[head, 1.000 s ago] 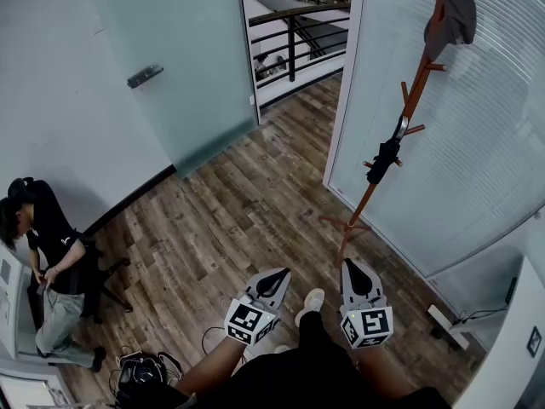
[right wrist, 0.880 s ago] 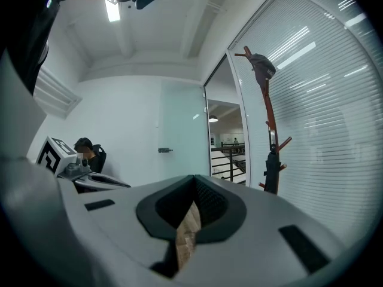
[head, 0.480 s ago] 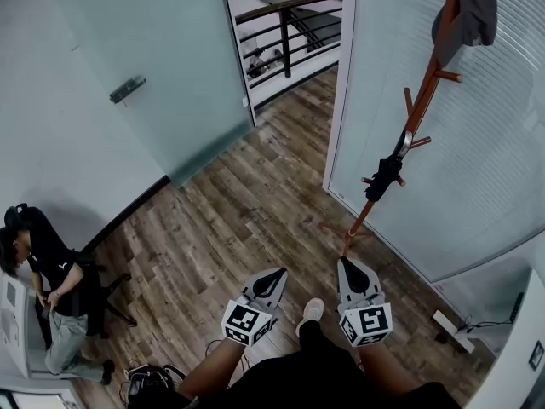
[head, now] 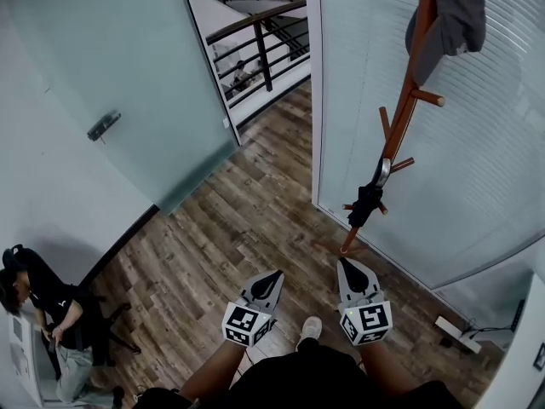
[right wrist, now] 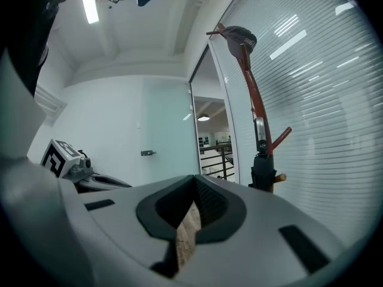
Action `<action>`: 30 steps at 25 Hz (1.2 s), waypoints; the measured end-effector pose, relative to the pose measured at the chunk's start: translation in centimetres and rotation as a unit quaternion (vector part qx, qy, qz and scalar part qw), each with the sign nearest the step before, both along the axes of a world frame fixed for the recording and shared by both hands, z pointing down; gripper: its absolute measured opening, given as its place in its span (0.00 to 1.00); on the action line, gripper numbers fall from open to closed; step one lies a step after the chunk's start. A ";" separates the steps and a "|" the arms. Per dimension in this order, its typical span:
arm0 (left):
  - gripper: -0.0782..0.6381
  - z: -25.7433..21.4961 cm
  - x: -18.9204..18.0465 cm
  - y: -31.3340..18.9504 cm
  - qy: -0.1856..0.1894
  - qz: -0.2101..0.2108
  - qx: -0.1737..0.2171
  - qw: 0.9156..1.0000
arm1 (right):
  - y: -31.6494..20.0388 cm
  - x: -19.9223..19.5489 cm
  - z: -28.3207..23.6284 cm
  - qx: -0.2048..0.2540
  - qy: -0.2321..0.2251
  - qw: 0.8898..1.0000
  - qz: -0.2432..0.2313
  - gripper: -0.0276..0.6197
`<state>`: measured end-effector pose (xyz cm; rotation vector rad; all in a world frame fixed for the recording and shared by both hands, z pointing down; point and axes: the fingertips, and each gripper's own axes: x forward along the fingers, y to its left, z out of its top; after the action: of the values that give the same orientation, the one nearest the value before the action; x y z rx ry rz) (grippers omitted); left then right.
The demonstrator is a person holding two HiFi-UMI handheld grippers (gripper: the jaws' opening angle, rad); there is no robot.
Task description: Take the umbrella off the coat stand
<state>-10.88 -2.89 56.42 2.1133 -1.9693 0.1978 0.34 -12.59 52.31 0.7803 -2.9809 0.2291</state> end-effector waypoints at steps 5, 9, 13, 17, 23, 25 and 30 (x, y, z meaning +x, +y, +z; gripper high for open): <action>0.13 -0.2 0.8 -3.6 0.002 0.017 0.003 1.000 | -2.8 1.3 1.1 -0.007 0.018 1.000 0.019 0.05; 0.13 -0.4 1.2 -5.2 -0.005 0.032 0.002 0.999 | -4.1 1.9 1.8 -0.016 0.022 0.999 0.033 0.05; 0.13 -0.2 1.2 -6.8 -0.001 0.043 0.000 0.999 | -5.5 2.4 2.3 -0.018 0.029 0.998 0.047 0.05; 0.13 0.3 1.0 -8.6 0.004 0.060 -0.004 0.998 | -6.9 2.5 3.0 -0.023 0.043 0.997 0.059 0.05; 0.13 0.2 1.1 -12.5 -0.013 0.119 -0.003 0.993 | -9.2 2.5 3.8 -0.029 0.062 0.993 0.100 0.05; 0.13 -0.1 0.8 -14.0 -0.026 0.141 0.001 0.990 | -10.0 2.1 4.1 -0.036 0.064 0.991 0.115 0.05; 0.13 -0.4 -0.2 -16.8 -0.031 0.185 -0.007 0.982 | -11.3 0.9 4.8 -0.047 0.084 0.986 0.137 0.07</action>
<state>-11.11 -19.65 56.04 2.4746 -1.5811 0.3455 1.25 -23.85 57.15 1.1352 -2.6790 0.2952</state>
